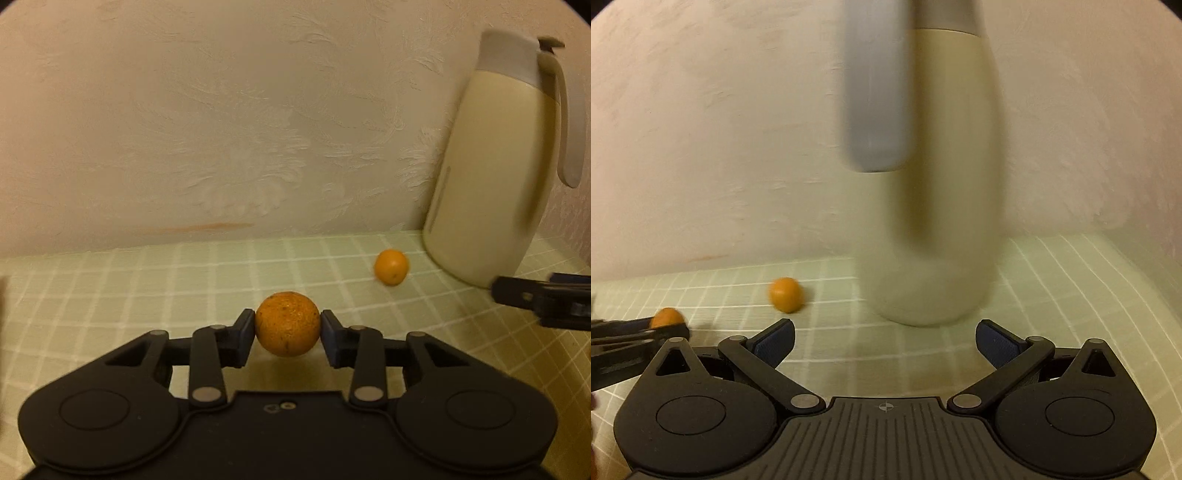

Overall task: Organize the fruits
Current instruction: 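Grasp the brown round fruit with the left tool while the right tool grasps the small orange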

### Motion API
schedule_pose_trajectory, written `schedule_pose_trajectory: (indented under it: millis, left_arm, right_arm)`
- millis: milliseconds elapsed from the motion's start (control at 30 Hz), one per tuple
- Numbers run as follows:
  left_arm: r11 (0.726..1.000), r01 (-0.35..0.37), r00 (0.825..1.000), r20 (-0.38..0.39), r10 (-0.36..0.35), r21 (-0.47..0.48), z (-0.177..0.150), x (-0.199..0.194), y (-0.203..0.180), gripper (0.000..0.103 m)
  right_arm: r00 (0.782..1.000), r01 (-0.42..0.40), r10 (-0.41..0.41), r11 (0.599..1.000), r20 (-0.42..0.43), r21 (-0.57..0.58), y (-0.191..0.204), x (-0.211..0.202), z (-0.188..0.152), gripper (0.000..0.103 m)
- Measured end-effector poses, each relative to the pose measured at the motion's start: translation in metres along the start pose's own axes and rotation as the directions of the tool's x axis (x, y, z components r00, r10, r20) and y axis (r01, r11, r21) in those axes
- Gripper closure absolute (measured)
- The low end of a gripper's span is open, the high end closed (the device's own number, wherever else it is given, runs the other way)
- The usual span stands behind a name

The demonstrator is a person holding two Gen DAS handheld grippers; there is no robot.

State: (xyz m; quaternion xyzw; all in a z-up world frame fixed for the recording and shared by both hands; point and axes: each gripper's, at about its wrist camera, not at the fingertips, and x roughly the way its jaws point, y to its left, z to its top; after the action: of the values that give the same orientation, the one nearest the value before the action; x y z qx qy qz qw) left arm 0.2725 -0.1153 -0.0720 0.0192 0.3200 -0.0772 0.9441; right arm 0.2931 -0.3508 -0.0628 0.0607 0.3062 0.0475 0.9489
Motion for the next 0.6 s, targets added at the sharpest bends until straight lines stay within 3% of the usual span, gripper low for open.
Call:
schedule_pose_trajectory:
  millis: [100,300,367,400,433,600]
  left_arm:
    - [0.999,-0.023,1.0,-0.019,0.023,-0.029,-0.006,-0.013,0.019,0.074]
    - [0.998,-0.045,0.999,-0.027,0.043,-0.051,-0.011,-0.028,0.04,0.074]
    - [0.998,-0.041,0.999,-0.023,0.039,-0.056,-0.012,-0.031,0.043,0.074]
    - [0.998,-0.039,0.999,-0.021,0.038,-0.055,-0.012,-0.032,0.043,0.074]
    - [0.998,-0.035,0.999,-0.02,0.034,-0.055,-0.012,-0.033,0.043,0.074]
    - [0.999,-0.022,1.0,-0.013,0.022,-0.036,-0.012,-0.034,0.042,0.074]
  right_arm:
    - [0.998,-0.057,0.057,0.998,-0.01,-0.011,0.022,0.016,-0.001,0.0]
    - [0.998,-0.054,0.055,0.989,0.005,-0.134,0.071,0.038,0.008,0.0]
    - [0.999,-0.045,0.047,0.986,0.007,-0.159,0.077,0.046,0.014,0.015]
    - [0.999,-0.044,0.044,0.987,-0.007,-0.157,0.077,0.052,0.017,0.03]
    - [0.999,-0.044,0.041,0.989,-0.022,-0.144,0.076,0.058,0.019,0.037]
    - [0.997,-0.06,0.054,0.993,-0.059,-0.106,0.07,0.077,0.018,0.038]
